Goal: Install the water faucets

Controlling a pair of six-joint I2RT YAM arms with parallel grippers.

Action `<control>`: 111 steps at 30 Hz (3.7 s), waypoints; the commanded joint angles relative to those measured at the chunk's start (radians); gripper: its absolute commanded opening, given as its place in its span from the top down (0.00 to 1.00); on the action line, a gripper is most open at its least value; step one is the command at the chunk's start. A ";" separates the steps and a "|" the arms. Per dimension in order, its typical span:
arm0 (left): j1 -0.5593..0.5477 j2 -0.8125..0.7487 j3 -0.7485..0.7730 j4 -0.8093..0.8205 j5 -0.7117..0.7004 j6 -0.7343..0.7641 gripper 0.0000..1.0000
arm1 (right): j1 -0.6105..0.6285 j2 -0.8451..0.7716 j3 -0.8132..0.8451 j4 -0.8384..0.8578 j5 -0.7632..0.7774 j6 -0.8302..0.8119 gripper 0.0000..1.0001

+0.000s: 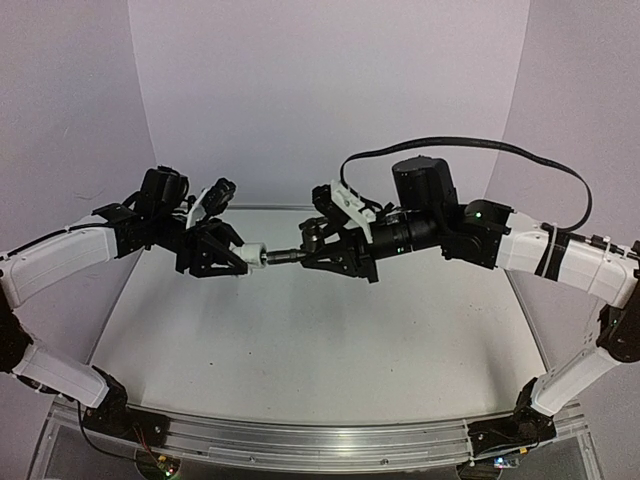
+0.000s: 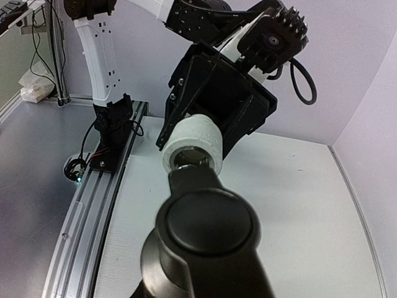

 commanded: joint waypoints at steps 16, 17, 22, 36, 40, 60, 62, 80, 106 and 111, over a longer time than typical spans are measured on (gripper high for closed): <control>0.006 0.028 0.048 -0.007 -0.015 0.026 1.00 | 0.021 0.027 0.050 0.104 0.054 0.031 1.00; 0.006 0.027 0.047 -0.009 -0.018 0.027 1.00 | 0.023 0.029 0.054 0.104 0.058 0.030 1.00; 0.006 0.018 0.047 -0.014 -0.037 0.029 1.00 | 0.039 0.037 0.062 0.105 0.077 0.023 1.00; 0.006 0.052 0.089 -0.016 0.169 -0.216 1.00 | 0.068 -0.088 -0.116 0.218 0.288 -0.414 1.00; 0.006 0.025 0.066 -0.016 0.181 -0.314 1.00 | 0.078 -0.094 -0.089 0.224 0.336 -0.499 1.00; 0.019 -0.004 0.041 -0.020 0.225 -0.363 1.00 | 0.182 -0.097 -0.063 0.272 0.481 -0.614 1.00; 0.022 -0.013 0.039 -0.020 0.221 -0.361 1.00 | 0.182 -0.112 -0.076 0.274 0.480 -0.603 1.00; 0.024 -0.039 0.045 -0.024 0.215 -0.309 1.00 | 0.201 -0.051 -0.054 0.292 0.420 -0.531 1.00; 0.024 -0.113 0.026 -0.023 -0.017 -0.156 1.00 | 0.201 0.047 0.071 0.229 0.300 -0.209 1.00; 0.023 -0.144 0.025 -0.020 -0.066 -0.077 1.00 | 0.199 0.069 0.087 0.229 0.219 -0.124 1.00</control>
